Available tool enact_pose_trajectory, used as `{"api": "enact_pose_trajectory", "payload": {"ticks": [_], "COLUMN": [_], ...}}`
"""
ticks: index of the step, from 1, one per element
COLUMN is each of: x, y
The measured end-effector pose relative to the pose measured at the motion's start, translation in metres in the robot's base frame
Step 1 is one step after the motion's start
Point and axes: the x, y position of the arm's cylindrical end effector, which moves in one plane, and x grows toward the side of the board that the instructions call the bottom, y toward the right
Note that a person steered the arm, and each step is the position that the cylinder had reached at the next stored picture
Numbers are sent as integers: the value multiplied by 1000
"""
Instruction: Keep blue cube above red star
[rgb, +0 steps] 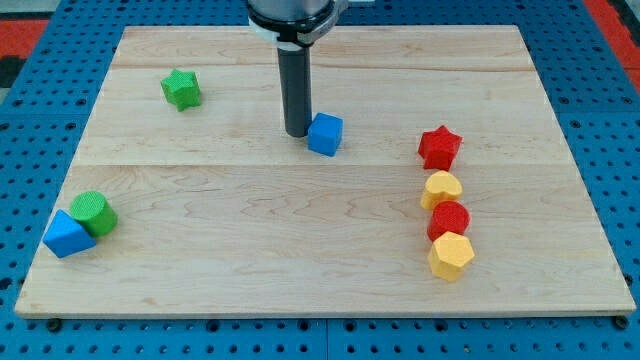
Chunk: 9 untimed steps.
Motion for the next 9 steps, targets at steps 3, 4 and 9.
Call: {"api": "enact_pose_trajectory", "payload": {"ticks": [3,4,9], "x": [30,12,-33], "y": [-1,67,119]}}
